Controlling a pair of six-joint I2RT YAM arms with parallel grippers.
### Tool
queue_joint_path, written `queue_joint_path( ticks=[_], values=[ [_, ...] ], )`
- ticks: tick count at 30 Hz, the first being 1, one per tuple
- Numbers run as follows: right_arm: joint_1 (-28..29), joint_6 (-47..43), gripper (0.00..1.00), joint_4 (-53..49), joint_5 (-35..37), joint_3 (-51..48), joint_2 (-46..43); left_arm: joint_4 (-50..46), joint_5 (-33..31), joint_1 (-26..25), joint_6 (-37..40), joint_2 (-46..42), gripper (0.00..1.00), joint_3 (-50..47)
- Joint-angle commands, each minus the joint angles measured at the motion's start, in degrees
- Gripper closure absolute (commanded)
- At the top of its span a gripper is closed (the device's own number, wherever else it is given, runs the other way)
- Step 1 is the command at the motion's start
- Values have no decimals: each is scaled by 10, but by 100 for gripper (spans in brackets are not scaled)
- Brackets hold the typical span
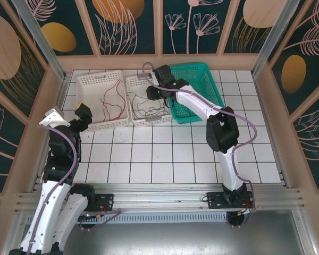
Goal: Untangle the cables
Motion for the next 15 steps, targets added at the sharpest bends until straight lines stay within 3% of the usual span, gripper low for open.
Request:
queue_joint_path(
  ticks=[1, 6, 8, 15],
  values=[
    [9, 9, 70, -15, -11, 4, -33, 17, 3, 3, 9, -1, 1, -3],
    [11, 17, 68, 2, -26, -13, -64, 17, 3, 3, 10, -2, 1, -4],
    [13, 12, 68, 38, 0, -49, -97, 17, 3, 3, 10, -2, 2, -4],
    [4, 2, 48, 242, 61, -272, -278, 18, 4, 3, 12, 2, 1, -5]
  ],
)
